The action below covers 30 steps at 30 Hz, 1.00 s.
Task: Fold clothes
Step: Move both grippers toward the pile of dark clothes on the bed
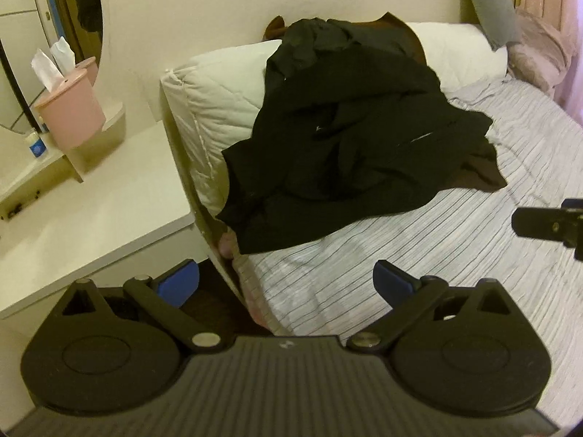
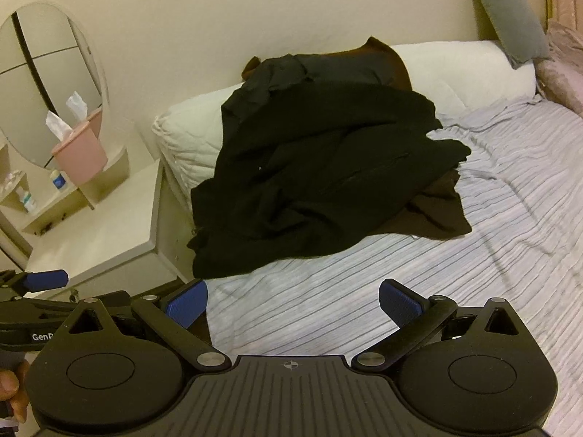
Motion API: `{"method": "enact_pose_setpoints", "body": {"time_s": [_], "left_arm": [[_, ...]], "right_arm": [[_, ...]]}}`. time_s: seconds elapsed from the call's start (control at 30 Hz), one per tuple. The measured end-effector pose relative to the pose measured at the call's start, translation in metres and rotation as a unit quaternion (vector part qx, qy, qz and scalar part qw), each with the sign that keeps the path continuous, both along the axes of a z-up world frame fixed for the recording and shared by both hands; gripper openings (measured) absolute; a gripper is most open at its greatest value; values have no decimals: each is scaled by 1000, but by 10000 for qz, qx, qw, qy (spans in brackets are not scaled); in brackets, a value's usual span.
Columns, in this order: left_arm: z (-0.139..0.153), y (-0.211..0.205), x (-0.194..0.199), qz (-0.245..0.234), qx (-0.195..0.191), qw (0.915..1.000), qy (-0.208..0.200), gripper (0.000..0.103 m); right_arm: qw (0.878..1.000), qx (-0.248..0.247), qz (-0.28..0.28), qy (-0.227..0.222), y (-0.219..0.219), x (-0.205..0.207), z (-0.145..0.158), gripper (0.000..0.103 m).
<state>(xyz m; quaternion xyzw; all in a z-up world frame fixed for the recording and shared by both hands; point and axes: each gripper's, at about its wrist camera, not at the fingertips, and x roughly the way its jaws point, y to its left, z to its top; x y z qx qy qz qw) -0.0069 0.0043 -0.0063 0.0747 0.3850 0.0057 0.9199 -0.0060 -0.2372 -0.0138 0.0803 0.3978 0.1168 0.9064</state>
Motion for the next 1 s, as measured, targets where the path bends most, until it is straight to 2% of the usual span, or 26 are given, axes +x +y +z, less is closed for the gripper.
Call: {"method": "enact_pose_setpoints", "body": {"time_s": [0.13, 0.2, 0.33, 0.47, 1.0], "left_arm": [[-4, -1, -3, -51, -36, 10000, 62, 100], [-3, 5, -18, -100, -50, 9999, 56, 100], [-16, 0, -11, -36, -64, 9996, 267, 100], [-9, -8, -1, -27, -8, 9992, 386, 100], [-10, -9, 7, -76, -71, 9986, 518, 100]], "right_arm": [[9999, -86, 26, -78, -7, 0, -3, 103], [10000, -76, 5, 65, -7, 3, -1, 103], [9999, -50, -53, 81, -1, 6, -5, 103], [9999, -8, -80, 99, 0, 6, -12, 103], [9998, 42, -8, 187, 1, 6, -14, 103]]}}
